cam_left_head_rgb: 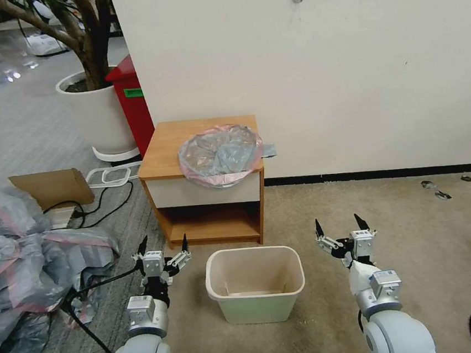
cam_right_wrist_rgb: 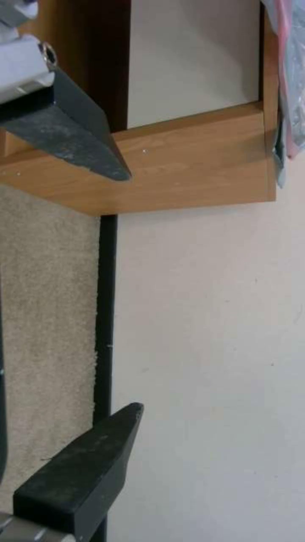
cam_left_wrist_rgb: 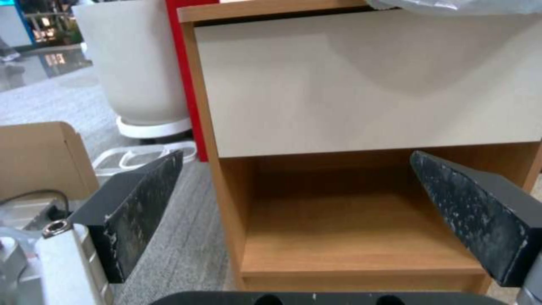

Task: Pick up the garbage bag from the table and place it over the trash can.

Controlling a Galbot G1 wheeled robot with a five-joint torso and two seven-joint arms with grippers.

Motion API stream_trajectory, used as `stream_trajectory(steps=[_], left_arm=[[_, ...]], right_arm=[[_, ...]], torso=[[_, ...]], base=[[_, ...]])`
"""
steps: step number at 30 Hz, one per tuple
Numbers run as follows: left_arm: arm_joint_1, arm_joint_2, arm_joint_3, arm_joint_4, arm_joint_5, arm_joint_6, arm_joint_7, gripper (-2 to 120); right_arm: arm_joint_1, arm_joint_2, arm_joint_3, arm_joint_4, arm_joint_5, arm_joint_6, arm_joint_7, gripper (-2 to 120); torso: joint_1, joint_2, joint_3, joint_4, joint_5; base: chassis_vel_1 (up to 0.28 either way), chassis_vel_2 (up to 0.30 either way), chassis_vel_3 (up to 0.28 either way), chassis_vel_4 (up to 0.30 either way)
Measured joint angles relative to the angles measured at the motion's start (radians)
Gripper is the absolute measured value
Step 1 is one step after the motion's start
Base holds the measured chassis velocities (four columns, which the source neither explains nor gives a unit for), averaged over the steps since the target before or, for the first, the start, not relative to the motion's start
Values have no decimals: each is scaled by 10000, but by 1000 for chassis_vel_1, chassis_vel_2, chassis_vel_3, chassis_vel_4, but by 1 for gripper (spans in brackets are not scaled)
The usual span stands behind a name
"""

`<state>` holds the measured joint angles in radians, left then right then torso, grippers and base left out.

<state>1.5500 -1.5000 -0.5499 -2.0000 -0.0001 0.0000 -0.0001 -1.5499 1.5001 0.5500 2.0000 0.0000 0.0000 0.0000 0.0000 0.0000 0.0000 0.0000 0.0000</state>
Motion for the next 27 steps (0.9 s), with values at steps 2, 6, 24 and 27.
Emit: stream_trajectory(steps=[2,6,24,27], left_arm=[[0,0,0,0,0,0,0,100],[0,0,0,0,0,0,0,100],[0,0,0,0,0,0,0,100],[0,0,0,0,0,0,0,100]], right_arm=[[0,0,0,0,0,0,0,100],[0,0,0,0,0,0,0,100],[0,0,0,0,0,0,0,100],[0,0,0,0,0,0,0,100]], torso=[[0,0,0,0,0],[0,0,0,0,0],[0,0,0,0,0],[-1,0,0,0,0]], base=[[0,0,0,0],[0,0,0,0],[0,0,0,0],[0,0,0,0]])
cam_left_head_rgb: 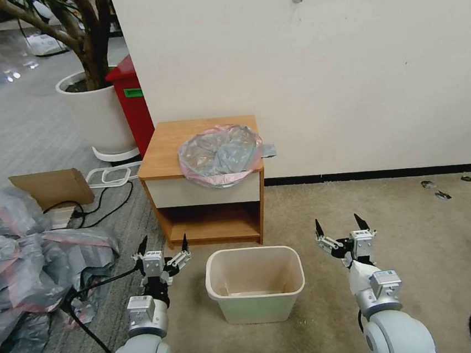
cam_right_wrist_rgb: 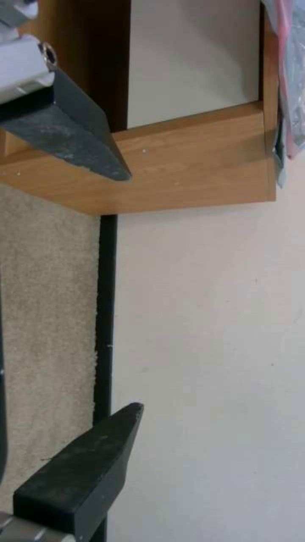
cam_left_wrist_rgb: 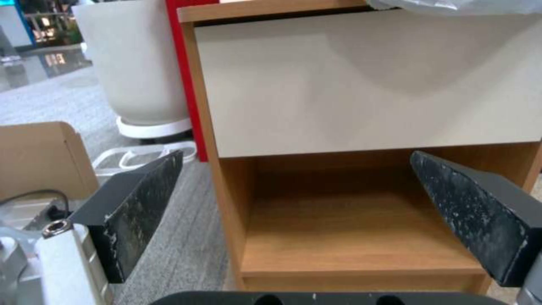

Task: Pick up the garbage bag from the table and place it over the trash can.

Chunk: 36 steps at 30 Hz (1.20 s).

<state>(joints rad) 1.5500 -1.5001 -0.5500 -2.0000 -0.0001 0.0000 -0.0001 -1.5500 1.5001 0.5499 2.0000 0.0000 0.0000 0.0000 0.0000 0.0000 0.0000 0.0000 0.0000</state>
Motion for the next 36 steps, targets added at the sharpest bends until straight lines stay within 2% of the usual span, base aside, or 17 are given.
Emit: stream_trajectory(steps=[5,9,11,12,15,17,20,21,23,24,26,33,36], left_arm=[[38,10,-8,-56,0,1,0,100],[451,154,-121,-638,-110,183,-122,100],[989,346,-262,-1389,-289,438,-291,100],[989,346,-262,-1389,-289,438,-291,100],[1678,586,-445,-2354,-511,771,-512,100],[1825,639,-489,-2568,-559,843,-561,100],[2528,887,-678,-3549,-774,1178,-789,100],[2528,887,-678,-3549,-774,1178,-789,100],[3166,1112,-848,-4439,-983,1487,-990,100],[3166,1112,-848,-4439,-983,1487,-990,100],[3580,1264,-963,-4955,-1117,1672,-1125,100],[4203,1591,-1222,-5106,-1638,2103,-1261,100],[4222,1612,-1241,-5094,-1692,2134,-1267,100]], right_arm=[[-31,10,0,52,6,-9,6,100],[-228,91,0,418,73,-75,85,100],[-667,289,-1,1226,236,-223,279,100],[-667,289,-1,1226,236,-223,279,100],[-1250,552,-2,2311,457,-431,540,100],[-1402,616,-3,2584,510,-481,604,100],[-2011,889,-5,3697,747,-703,881,100],[-2011,889,-5,3697,747,-703,881,100],[-2488,960,-70,4159,917,-886,1090,100],[-2488,960,-70,4159,917,-886,1090,100],[-2532,916,-83,4159,934,-899,1115,100],[-2333,748,-31,3962,1057,-904,1134,100],[-2006,541,122,3733,1630,-956,1162,100]], torso=[[0,0,0,0,0],[0,0,0,0,4],[1,0,-1,0,-1],[1,0,-1,0,-1],[0,0,0,1,-1],[0,0,0,1,-1],[1,0,-1,0,-1],[1,0,-1,0,-1],[1,1,-1,-2,-2],[1,1,-1,-2,-2],[0,1,-1,0,2],[1,0,0,1,1],[0,1,-1,0,1]], base=[[0,0,0,0],[0,0,0,0],[0,0,0,0],[0,0,0,0],[0,0,0,0],[0,0,0,0],[0,0,0,0],[0,0,0,0],[0,0,0,0],[0,0,0,0],[0,0,0,0],[0,0,0,0],[0,0,0,0]])
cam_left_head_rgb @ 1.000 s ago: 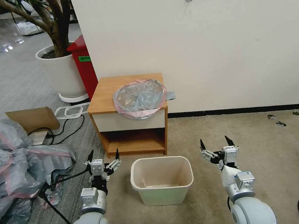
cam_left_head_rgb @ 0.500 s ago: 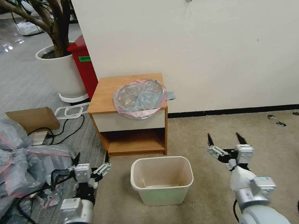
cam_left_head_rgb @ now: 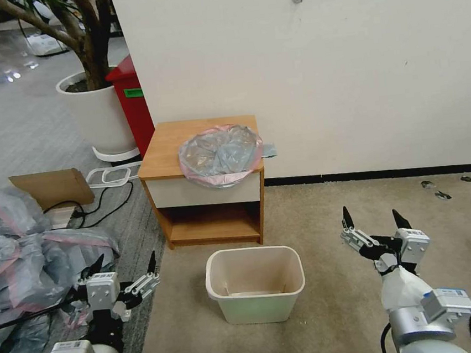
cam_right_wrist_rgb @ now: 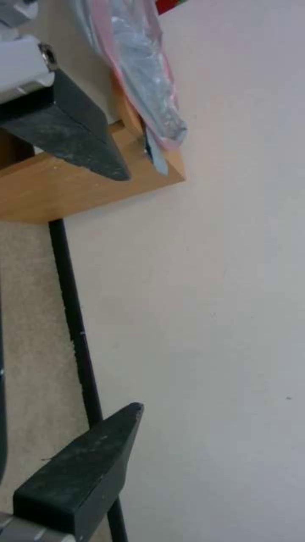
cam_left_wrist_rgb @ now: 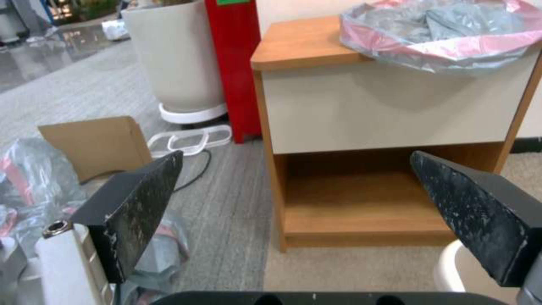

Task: Pick up the garbage bag from the table and place it over the trash can.

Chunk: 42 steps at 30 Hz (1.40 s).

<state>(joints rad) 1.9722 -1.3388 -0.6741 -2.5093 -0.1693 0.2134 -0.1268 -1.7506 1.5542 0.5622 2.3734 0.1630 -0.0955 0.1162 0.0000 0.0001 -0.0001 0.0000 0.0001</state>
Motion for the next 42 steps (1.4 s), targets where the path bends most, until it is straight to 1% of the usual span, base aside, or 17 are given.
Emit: stream_trajectory(steps=[1,3,4,5,7,8,11,13,17,18,20,22,26,30,36,39,42], left_arm=[[0,0,0,0,0,0,0,100],[8,12,-20,22,-52,-32,0,100],[8,12,-20,22,-52,-32,0,100],[100,71,-93,26,-209,-177,-5,100],[433,285,-352,39,-738,-747,-30,100],[433,285,-352,39,-738,-747,-30,100],[519,336,-412,52,-883,-921,-37,100],[519,336,-415,56,-885,-926,-39,100],[686,370,-467,67,-977,-1098,-53,100],[686,370,-467,67,-977,-1098,-53,100],[1061,406,-543,74,-1109,-1383,-77,100],[1132,412,-557,76,-1131,-1438,-83,100],[1147,414,-558,79,-1133,-1442,-83,100],[1152,372,-593,82,-1147,-1452,-85,100],[1174,131,-638,85,-1181,-1467,-56,100],[1185,4,-611,89,-1238,-1446,-29,100],[1185,-3,-608,89,-1240,-1441,-24,100]], right_arm=[[0,0,0,0,0,0,0,100],[340,-291,18,-250,1180,-74,-1,100],[340,-291,18,-250,1180,-74,-1,100],[479,-377,9,-348,1700,-93,-15,100],[1056,-652,-59,-775,3659,-181,-48,100],[1056,-652,-59,-775,3659,-181,-48,100],[2294,-988,-150,-1683,6179,-309,-26,100],[2547,-1029,-164,-1860,6565,-357,-24,100],[4597,-1081,-383,-3472,9190,-608,194,100],[4597,-1081,-383,-3472,9190,-608,194,100],[5728,-918,-525,-4444,10480,-778,491,100],[6624,-720,-655,-5261,11213,-861,743,100],[7351,-539,-801,-5967,11638,-863,886,100],[8535,-238,-1053,-7444,11847,-832,984,100],[9098,-35,-1108,-8457,11782,-829,951,100],[9410,120,-1210,-9035,11670,-797,595,99],[9473,164,-1224,-9109,11642,-775,543,96]], torso=[[0,0,0,0,0],[1,-1,0,-1,-2],[1,-1,0,-1,-2],[0,-1,0,-1,-4],[0,-1,0,0,3],[0,-1,0,0,3],[0,-1,1,0,0],[-1,-1,1,0,0],[0,-1,2,-2,-4],[0,-1,2,-2,-4],[0,-1,3,3,-1],[0,-2,3,2,-2],[0,-1,2,1,-3],[0,-2,3,2,-3],[0,-2,2,1,-2],[0,-2,1,0,-1],[0,-2,1,0,-2]], base=[[0,0,0,0],[0,0,0,0],[0,0,0,0],[0,0,0,0],[0,0,0,0],[0,0,0,0],[0,0,0,0],[0,0,0,0],[0,0,0,0],[0,0,0,0],[0,0,0,0],[0,0,0,0],[0,0,0,0],[0,0,0,0],[0,0,0,0],[0,0,0,0],[0,0,0,0]])
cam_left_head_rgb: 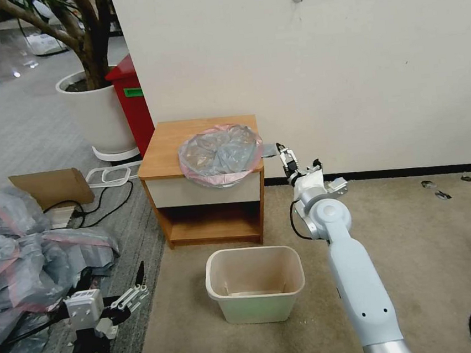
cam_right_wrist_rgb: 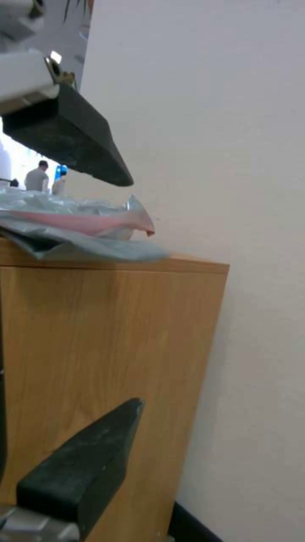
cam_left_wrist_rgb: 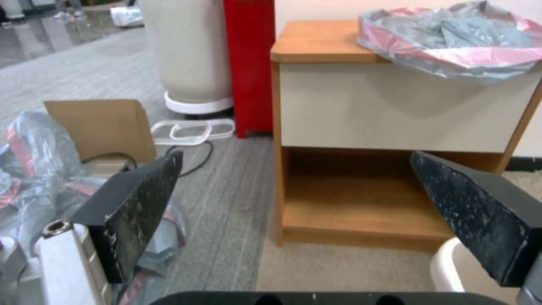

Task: Pick up the garbage bag from the table and place it over the trash can.

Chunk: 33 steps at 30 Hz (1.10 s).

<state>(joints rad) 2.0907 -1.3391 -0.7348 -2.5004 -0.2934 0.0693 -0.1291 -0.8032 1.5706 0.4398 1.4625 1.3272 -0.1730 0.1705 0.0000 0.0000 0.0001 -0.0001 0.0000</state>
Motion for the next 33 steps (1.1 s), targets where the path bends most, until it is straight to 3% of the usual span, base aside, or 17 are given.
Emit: stream_trajectory(steps=[8,12,15,21,28,33], left_arm=[[10,-124,-25,2,28,26,40,100],[13,-144,-39,3,67,35,53,100],[12,-145,-55,3,107,35,54,100],[12,-139,-69,3,163,23,62,100],[15,-127,-52,3,218,7,74,100],[7,-118,-29,4,275,6,116,100]], right_arm=[[67,62,-190,16,-91,23,-28,72],[102,144,-246,-18,-225,23,-25,51],[127,183,-244,-18,-238,23,-26,45],[157,305,-233,19,-256,24,-38,18],[124,298,-217,116,-314,62,-34,0],[-51,168,-271,412,-469,117,-1,0]], torso=[[0,0,0,1,0],[0,0,0,0,0],[0,0,0,0,0],[0,0,-1,0,0],[0,0,-1,1,0],[0,0,0,1,1]], base=[[0,0,0,0],[0,0,0,0],[0,0,0,0],[0,0,0,0],[0,0,0,0],[0,0,0,0]])
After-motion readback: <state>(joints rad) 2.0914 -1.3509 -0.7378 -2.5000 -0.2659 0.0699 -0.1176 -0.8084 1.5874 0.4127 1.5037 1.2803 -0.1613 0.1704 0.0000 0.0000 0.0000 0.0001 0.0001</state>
